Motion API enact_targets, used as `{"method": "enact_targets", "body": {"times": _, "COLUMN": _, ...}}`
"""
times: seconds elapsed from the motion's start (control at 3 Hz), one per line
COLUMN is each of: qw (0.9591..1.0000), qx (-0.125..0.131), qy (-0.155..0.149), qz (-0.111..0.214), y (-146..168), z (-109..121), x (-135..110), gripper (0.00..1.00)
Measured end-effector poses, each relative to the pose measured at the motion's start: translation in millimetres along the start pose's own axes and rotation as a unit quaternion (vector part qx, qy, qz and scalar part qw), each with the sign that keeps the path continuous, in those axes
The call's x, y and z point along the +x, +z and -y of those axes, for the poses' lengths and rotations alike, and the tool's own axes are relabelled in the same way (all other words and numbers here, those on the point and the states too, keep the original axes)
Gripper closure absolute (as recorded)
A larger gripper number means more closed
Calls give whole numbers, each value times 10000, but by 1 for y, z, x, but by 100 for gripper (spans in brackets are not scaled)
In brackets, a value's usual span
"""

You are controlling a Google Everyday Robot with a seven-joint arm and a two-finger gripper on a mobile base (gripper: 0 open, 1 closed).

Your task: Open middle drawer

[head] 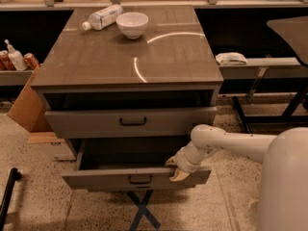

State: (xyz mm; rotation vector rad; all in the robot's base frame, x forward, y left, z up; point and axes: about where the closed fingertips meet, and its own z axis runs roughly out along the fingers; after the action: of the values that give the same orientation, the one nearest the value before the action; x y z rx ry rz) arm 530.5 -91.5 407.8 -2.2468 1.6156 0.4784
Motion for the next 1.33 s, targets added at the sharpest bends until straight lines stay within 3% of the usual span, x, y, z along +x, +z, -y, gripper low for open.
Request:
{"method": "enact_targets", "body": {"times": 0.33, "qw": 10000, "qx": 1, "qy": 1, "qz": 1, "y": 0, "z": 0, "x": 0, "gripper": 100}}
{"method": "enact_targets", "body": {"times": 0.67, "qw": 9987, "qx": 355, "qy": 172, "qz": 314, "y": 5, "z": -41, "x": -12, "gripper": 98}}
{"method": "enact_targets", "body": {"times": 1.33, "qw": 9987, "qx": 353, "qy": 171, "qz": 315, "y": 5, "z": -42, "x": -13, "gripper": 51}}
